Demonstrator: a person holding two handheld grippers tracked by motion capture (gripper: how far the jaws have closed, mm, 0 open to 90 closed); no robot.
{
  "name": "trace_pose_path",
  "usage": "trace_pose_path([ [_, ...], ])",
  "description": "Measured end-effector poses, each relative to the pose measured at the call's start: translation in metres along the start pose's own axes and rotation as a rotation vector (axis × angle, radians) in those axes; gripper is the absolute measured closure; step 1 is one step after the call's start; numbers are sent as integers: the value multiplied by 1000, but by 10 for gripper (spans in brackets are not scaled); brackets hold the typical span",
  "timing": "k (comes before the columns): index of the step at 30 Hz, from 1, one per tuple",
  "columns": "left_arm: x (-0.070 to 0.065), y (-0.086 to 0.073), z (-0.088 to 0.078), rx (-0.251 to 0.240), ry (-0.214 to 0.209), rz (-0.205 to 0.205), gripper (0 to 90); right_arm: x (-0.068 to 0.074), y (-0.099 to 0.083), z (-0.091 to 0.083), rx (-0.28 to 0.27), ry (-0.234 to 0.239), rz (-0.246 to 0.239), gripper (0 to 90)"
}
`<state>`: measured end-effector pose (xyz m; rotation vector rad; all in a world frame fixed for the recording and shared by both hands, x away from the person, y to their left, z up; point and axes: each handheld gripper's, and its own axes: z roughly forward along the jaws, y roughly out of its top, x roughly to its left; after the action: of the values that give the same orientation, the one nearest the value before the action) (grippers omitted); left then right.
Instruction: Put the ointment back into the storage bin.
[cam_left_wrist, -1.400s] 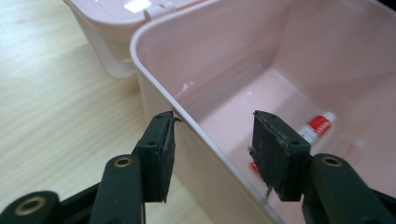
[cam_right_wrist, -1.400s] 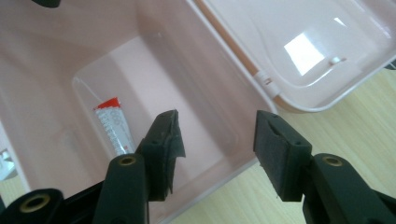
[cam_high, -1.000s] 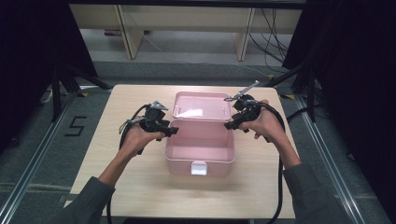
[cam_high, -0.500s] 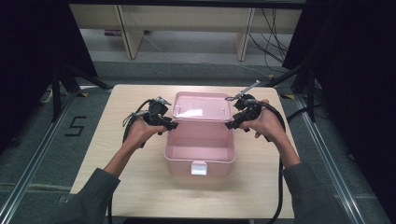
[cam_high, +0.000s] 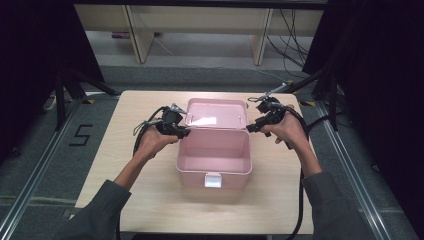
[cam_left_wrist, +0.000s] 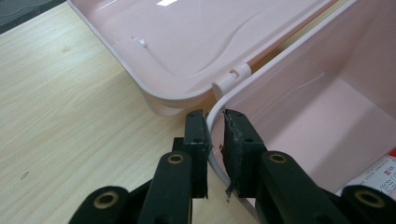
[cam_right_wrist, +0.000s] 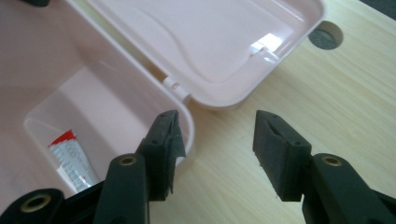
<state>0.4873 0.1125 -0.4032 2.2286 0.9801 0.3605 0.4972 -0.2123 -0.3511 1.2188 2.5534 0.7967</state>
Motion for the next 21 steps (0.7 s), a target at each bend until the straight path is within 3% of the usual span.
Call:
trace_pose_path([
  [3, -1, 0, 0, 2, 12, 17, 795, -5, 3, 3, -6, -17, 18, 514],
  [7, -2, 0, -1, 3, 9, 7, 797, -9, 8, 8, -21, -37, 79, 519],
  [13, -2, -1, -2, 7, 7, 12, 797, -15, 16, 15, -39, -59, 117, 530],
  [21, -7, -3, -4, 2, -4, 14, 799, -20, 22, 25, -40, -71, 127, 531],
])
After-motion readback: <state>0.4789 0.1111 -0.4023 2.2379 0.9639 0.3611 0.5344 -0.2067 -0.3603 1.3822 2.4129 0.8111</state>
